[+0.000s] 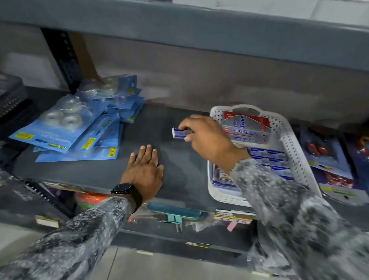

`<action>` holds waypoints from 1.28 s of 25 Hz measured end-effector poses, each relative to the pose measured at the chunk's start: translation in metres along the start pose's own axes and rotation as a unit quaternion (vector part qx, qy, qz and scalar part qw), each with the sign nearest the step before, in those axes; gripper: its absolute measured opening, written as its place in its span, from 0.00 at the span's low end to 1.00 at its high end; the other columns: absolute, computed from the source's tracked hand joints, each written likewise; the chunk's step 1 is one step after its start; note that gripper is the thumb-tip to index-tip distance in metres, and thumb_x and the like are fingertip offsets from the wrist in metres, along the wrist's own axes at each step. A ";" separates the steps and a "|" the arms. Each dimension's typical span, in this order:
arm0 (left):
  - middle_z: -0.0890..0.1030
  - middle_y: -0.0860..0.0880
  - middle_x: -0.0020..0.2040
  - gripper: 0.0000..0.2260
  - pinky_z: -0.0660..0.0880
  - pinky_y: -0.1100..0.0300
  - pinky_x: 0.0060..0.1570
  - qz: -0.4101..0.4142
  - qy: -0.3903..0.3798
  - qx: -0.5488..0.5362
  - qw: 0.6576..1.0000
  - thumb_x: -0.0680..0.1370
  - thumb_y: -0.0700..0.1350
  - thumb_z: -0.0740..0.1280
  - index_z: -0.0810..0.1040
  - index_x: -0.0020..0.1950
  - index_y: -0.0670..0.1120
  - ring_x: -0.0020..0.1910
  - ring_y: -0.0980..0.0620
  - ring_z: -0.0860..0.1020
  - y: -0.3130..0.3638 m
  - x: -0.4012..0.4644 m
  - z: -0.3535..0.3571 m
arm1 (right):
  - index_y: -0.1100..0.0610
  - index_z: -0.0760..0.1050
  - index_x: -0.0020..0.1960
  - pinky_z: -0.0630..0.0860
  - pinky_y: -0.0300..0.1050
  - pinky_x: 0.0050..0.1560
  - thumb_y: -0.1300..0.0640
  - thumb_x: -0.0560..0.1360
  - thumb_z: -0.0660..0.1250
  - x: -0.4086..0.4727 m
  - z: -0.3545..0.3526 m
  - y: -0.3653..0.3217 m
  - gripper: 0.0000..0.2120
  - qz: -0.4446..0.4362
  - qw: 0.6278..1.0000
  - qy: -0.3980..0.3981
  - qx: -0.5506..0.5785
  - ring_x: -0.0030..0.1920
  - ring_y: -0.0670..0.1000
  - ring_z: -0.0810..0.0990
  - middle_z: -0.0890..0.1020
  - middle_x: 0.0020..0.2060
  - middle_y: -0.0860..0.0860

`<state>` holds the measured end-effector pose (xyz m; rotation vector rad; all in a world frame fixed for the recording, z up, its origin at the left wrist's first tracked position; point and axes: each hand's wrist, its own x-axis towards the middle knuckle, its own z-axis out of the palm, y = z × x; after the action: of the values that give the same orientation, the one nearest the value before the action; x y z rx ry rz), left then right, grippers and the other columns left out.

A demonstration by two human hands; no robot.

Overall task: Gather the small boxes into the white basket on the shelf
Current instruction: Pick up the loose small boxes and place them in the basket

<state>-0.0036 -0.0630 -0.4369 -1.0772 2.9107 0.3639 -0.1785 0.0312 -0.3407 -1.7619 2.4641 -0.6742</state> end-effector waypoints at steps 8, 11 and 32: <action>0.47 0.46 0.83 0.31 0.40 0.47 0.80 0.105 -0.020 0.020 0.994 0.82 0.58 0.41 0.49 0.82 0.43 0.82 0.48 0.43 0.079 0.019 0.031 | 0.52 0.85 0.55 0.78 0.48 0.58 0.63 0.73 0.72 -0.138 -0.089 0.090 0.13 0.213 0.973 0.033 -0.077 0.56 0.58 0.83 0.87 0.54 0.53; 0.50 0.46 0.83 0.38 0.43 0.48 0.80 0.110 0.005 0.024 0.994 0.77 0.62 0.35 0.51 0.82 0.43 0.82 0.48 0.46 0.073 0.020 0.035 | 0.51 0.85 0.53 0.79 0.51 0.57 0.62 0.74 0.69 -0.159 -0.091 0.102 0.12 0.232 0.958 -0.063 -0.159 0.56 0.59 0.83 0.86 0.54 0.53; 0.55 0.45 0.82 0.36 0.47 0.48 0.80 0.121 0.033 0.029 0.992 0.77 0.60 0.38 0.56 0.81 0.44 0.82 0.47 0.51 0.073 0.018 0.034 | 0.62 0.77 0.55 0.74 0.50 0.40 0.67 0.77 0.59 -0.178 -0.074 0.101 0.11 0.275 0.922 -0.131 -0.239 0.49 0.61 0.83 0.83 0.50 0.60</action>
<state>-0.0667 -0.0134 -0.4569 -0.7418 3.0964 0.2494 -0.2265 0.2438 -0.3490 -1.0315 2.8615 0.2109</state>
